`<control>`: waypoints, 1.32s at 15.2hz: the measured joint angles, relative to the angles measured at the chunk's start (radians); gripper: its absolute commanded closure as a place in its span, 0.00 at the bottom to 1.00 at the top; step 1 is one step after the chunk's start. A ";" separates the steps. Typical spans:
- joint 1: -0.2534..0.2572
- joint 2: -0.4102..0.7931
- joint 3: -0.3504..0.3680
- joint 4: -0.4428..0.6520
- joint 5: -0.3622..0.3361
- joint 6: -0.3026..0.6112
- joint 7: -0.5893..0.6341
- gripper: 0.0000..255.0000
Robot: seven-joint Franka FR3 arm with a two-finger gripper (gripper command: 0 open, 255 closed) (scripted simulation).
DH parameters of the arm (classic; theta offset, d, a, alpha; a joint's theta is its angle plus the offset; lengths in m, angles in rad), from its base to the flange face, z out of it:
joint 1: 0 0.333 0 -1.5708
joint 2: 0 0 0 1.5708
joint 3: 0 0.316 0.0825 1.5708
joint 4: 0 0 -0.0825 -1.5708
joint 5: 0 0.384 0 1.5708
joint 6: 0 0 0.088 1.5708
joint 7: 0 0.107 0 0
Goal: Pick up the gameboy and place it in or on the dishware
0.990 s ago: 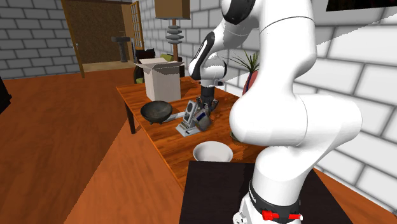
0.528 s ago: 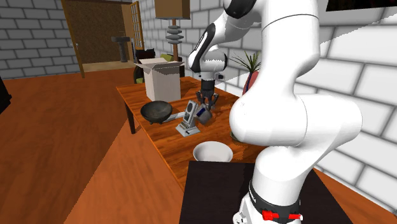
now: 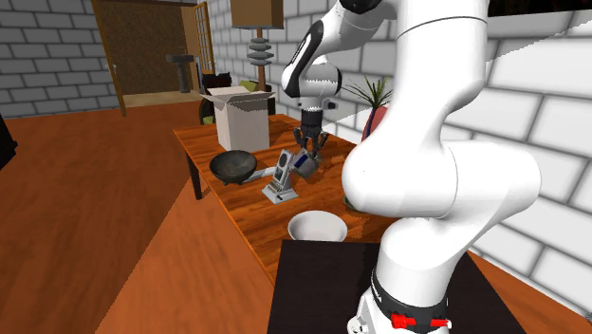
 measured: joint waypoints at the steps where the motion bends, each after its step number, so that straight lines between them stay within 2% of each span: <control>1: -0.007 -0.028 0.002 -0.040 0.007 0.012 -0.007 1.00; 8: -0.046 -0.297 0.021 -0.366 0.092 0.075 -0.072 1.00; 14: -0.045 -0.563 0.015 -0.623 0.186 0.069 -0.149 1.00; 16: -0.043 -0.592 0.011 -0.669 0.198 0.087 -0.161 1.00; 20: -0.042 -0.553 0.018 -0.694 0.196 0.151 -0.157 1.00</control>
